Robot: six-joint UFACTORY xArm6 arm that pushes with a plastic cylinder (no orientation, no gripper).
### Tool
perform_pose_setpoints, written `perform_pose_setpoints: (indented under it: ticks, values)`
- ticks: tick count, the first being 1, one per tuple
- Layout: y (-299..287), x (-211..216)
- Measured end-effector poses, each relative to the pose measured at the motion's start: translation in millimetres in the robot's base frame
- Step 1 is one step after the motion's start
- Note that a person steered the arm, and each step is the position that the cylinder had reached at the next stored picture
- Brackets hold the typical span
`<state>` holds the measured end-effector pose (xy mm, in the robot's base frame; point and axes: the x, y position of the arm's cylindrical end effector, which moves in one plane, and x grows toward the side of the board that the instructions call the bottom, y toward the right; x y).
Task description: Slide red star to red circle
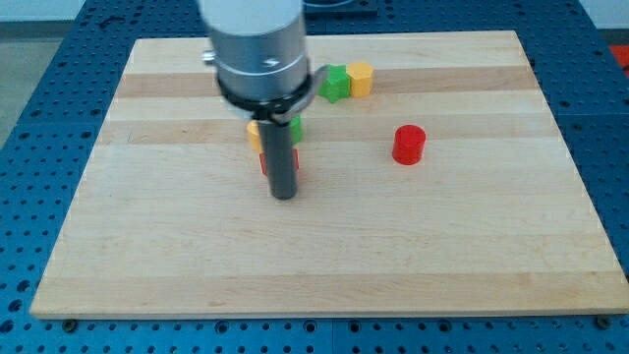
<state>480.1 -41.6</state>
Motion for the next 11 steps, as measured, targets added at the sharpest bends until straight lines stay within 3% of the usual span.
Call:
perform_pose_setpoints:
  ticks: [3, 8, 10, 11]
  values:
    - [-112.5, -13.1]
    - [68.7, -55.1]
    - [11.7, -54.6]
    - [13.2, -33.9]
